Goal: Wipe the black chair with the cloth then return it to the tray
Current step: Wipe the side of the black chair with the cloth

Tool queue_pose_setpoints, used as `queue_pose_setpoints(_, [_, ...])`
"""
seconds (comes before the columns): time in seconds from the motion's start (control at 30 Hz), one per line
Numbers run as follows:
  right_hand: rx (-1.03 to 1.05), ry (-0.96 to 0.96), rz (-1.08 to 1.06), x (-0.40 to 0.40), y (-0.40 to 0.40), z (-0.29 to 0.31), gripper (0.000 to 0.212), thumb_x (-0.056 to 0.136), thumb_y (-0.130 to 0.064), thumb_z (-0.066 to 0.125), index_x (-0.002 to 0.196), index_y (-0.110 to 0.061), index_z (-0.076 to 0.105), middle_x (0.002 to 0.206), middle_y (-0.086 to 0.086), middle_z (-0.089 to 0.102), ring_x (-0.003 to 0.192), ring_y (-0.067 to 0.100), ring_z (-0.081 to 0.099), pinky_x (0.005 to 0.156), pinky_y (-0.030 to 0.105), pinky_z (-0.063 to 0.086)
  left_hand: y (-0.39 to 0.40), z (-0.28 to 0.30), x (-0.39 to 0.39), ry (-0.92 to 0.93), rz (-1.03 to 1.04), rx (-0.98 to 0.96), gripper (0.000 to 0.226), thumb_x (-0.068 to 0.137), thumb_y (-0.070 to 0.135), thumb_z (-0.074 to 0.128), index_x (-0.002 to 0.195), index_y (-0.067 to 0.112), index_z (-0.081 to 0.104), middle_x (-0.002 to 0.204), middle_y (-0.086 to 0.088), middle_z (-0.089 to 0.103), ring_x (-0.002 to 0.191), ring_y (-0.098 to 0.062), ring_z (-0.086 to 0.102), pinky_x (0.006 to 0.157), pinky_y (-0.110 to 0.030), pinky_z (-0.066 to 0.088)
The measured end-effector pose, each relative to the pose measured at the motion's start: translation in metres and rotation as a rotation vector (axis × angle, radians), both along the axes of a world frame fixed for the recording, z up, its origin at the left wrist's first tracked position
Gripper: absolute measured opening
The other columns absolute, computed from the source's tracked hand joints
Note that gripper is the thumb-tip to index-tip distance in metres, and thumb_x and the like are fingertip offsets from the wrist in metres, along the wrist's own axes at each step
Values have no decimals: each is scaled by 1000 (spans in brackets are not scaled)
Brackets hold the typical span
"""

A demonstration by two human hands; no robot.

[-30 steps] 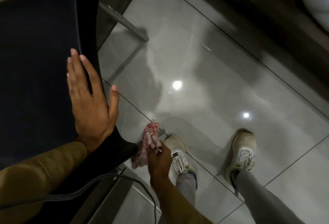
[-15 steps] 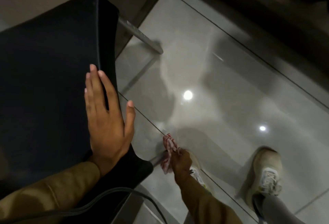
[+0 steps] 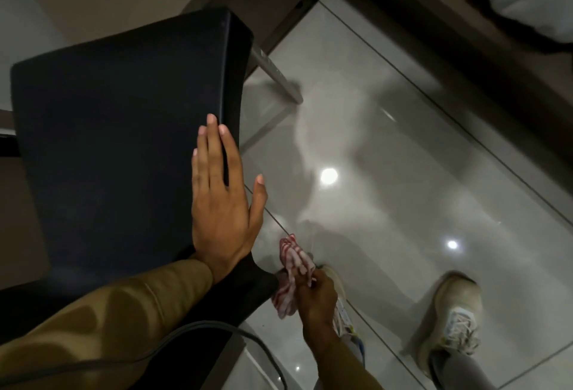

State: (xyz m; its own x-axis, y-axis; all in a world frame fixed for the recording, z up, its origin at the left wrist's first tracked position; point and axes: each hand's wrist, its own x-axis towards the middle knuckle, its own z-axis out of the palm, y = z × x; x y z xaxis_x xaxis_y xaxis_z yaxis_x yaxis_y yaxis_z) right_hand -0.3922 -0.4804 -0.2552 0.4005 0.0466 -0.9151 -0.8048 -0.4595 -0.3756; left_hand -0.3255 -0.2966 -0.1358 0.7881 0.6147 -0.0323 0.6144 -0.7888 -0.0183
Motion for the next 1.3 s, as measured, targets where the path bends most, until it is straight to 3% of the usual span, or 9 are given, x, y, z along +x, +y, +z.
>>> queue_pose_setpoints(0.27, [-65,103,41,15,5,-51,31,99,-28,64,113,-2,75,108,21,77,103,36,73,99,50,57,4,-11,-4,1,-26,37,78,110,48,29,169,0,9,179,-19,3,168,-33,5,137,-48,14])
queue_pose_setpoints(0.4, [0,34,25,0,-4,-10,5,97,-27,68,93,-26,70,94,4,78,88,20,75,70,28,61,2,-8,-4,6,-21,29,79,109,46,32,169,0,10,179,-20,4,168,-34,6,137,-50,17])
queue_pose_setpoints(0.5, [46,-38,40,-2,-7,19,14,93,-23,72,83,-34,68,81,-8,76,81,8,74,68,26,60,2,-7,-4,12,-12,26,80,109,44,35,169,0,9,179,-19,4,168,-34,5,136,-51,19])
queue_pose_setpoints(0.67, [-14,-64,73,2,2,5,7,97,-17,67,94,-14,74,91,8,77,89,27,75,82,45,64,4,-10,-4,-14,-25,35,79,109,45,35,169,1,9,179,-19,5,168,-33,6,136,-51,19])
queue_pose_setpoints(0.8, [-30,27,106,15,7,-26,17,98,-22,66,103,-9,77,104,18,78,83,15,76,83,31,64,4,-12,-5,-21,-21,37,79,110,47,33,169,1,9,179,-18,5,168,-32,6,136,-50,19])
queue_pose_setpoints(0.9, [-54,67,126,14,9,-34,29,99,-26,65,116,-4,74,113,19,76,103,31,73,100,45,58,5,-14,-6,-23,-25,29,78,110,47,33,169,1,9,180,-17,5,168,-32,5,136,-50,18])
queue_pose_setpoints(1.1, [33,12,125,4,-4,-2,23,95,-28,70,112,-14,74,99,5,77,94,24,74,90,42,62,4,-10,-5,-20,-19,26,79,109,45,36,169,1,10,179,-18,6,168,-32,7,136,-50,19])
queue_pose_setpoints(1.23, [-23,20,115,9,1,-12,24,97,-21,67,115,-7,74,105,11,77,100,28,74,92,42,62,4,-11,-6,-28,-21,22,78,110,45,33,169,1,9,179,-18,6,168,-32,6,137,-50,18])
queue_pose_setpoints(1.3, [-36,71,91,10,5,-23,24,99,-22,64,115,-6,74,101,9,77,96,29,74,82,34,64,5,-12,-6,-32,-23,27,78,110,45,33,169,1,9,179,-17,6,168,-31,6,137,-49,16])
